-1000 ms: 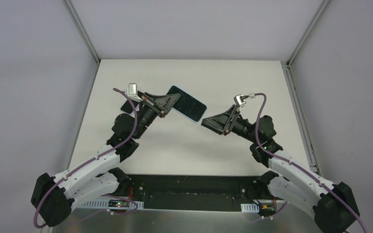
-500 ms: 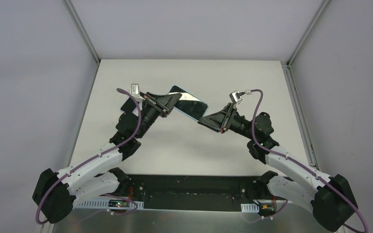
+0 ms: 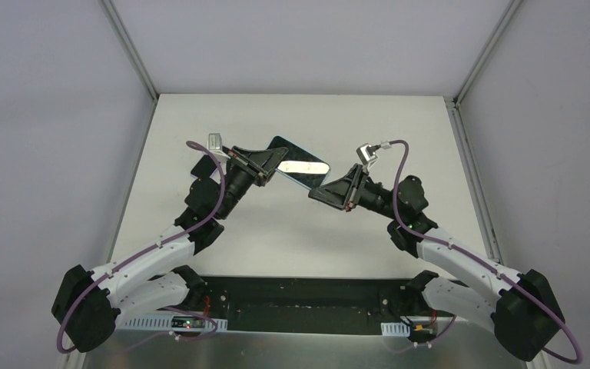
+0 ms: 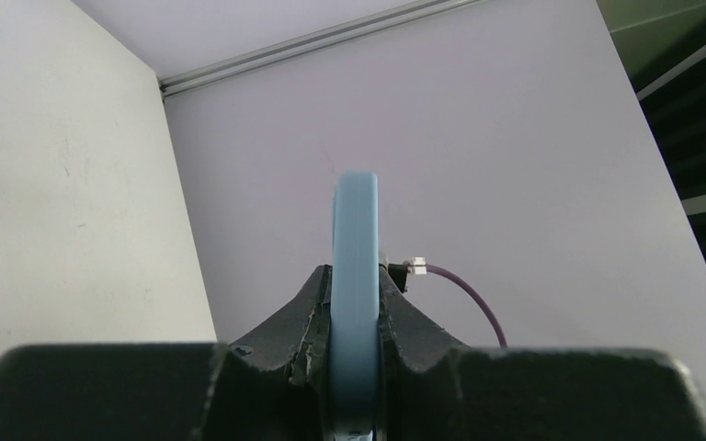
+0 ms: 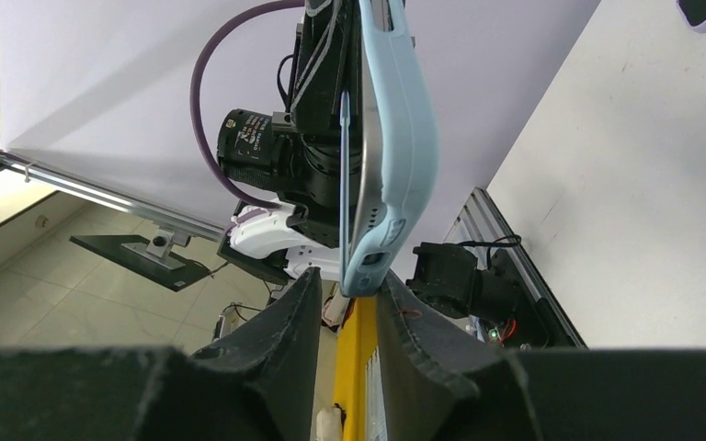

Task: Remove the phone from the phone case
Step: Remove the phone case from the phone.

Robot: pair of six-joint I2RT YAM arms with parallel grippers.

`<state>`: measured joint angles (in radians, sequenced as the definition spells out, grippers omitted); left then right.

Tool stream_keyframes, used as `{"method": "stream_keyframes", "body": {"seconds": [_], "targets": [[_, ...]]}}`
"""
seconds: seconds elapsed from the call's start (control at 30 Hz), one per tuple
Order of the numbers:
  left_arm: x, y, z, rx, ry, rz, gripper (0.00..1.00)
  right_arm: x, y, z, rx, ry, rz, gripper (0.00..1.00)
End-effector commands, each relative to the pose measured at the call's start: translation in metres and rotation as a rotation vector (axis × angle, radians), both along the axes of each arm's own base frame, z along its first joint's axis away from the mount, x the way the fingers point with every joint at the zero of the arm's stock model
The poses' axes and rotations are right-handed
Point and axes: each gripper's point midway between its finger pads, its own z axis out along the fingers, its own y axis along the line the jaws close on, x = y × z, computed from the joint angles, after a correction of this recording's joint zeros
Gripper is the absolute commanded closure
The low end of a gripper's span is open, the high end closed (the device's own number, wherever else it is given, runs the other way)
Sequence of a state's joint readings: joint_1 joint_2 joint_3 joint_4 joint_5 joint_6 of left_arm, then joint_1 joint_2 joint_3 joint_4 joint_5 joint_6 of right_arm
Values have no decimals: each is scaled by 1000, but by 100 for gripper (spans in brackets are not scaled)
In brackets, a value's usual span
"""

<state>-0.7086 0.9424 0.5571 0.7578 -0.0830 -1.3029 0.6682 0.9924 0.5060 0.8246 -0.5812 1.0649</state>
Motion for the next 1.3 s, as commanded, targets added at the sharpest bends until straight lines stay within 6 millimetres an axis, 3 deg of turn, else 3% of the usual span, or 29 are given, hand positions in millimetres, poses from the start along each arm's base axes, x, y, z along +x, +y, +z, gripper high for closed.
{"method": "stream_keyframes", "body": {"seconds": [0.0, 0.4, 0.77, 0.97, 1.27], "targets": [[-11, 8, 55, -149, -100, -3, 100, -4, 1, 28, 48, -101, 5, 71], [-13, 8, 54, -157, -92, -8, 100, -6, 4, 22, 13, -147, -9, 82], [-13, -1, 46, -171, -45, -56, 100, -11, -4, 25, -64, -340, -69, 100], [-12, -16, 36, -176, 11, -129, 100, -19, -16, 35, -74, -498, -124, 100], [-20, -25, 38, -185, 21, -197, 100, -20, -21, 42, -26, -643, -183, 100]]}}
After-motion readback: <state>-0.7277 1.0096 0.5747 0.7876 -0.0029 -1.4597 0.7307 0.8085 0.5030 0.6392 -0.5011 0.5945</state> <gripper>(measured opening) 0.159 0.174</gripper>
